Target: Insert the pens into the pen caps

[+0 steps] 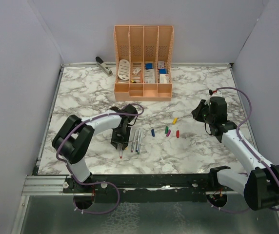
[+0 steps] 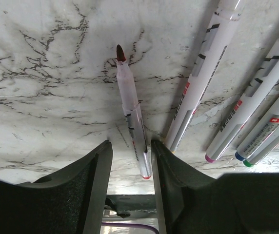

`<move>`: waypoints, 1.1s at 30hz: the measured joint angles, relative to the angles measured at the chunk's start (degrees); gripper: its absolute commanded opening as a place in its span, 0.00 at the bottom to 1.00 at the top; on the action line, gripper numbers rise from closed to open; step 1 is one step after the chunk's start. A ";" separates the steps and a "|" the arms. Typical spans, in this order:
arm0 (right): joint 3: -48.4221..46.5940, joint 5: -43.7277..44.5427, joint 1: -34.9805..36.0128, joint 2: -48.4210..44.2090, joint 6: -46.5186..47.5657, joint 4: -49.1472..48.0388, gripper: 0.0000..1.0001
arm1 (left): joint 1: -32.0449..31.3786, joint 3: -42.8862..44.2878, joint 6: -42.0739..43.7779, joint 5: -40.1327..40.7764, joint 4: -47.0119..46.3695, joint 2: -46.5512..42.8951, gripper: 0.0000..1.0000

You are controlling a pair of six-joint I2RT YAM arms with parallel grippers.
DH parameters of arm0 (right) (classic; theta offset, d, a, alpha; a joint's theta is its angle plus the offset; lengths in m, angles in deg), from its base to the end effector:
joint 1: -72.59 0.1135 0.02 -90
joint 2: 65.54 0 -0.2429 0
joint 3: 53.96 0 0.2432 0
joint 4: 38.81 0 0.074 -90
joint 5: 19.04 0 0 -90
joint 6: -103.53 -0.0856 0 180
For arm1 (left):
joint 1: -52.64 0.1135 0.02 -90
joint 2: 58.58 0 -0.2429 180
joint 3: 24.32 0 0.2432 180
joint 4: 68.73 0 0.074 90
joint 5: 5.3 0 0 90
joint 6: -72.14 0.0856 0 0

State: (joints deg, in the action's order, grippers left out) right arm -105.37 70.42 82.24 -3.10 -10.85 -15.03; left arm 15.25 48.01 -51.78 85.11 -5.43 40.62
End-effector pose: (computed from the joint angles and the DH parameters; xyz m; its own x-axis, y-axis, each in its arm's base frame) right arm 0.2733 0.0473 0.1912 -0.5849 0.3192 -0.7456 0.0727 0.9362 0.3438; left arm 0.2191 -0.1667 0.0838 -0.9982 0.0605 -0.0015 0.0605 0.9981 0.0076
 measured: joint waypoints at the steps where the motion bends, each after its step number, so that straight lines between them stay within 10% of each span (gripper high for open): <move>1: 0.00 0.00 0.00 0.00 0.00 0.00 0.15 | 0.04 0.13 0.11 -0.07 0.11 0.15 0.40; 33: 0.00 -0.02 0.00 0.59 -0.04 0.00 0.15 | 0.33 -0.31 0.28 -1.36 -0.72 0.48 0.34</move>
State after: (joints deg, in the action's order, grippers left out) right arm -105.37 70.40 82.24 -2.51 -10.90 -15.03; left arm 15.58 47.70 -51.49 83.75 -6.15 41.10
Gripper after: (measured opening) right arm 0.149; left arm 0.338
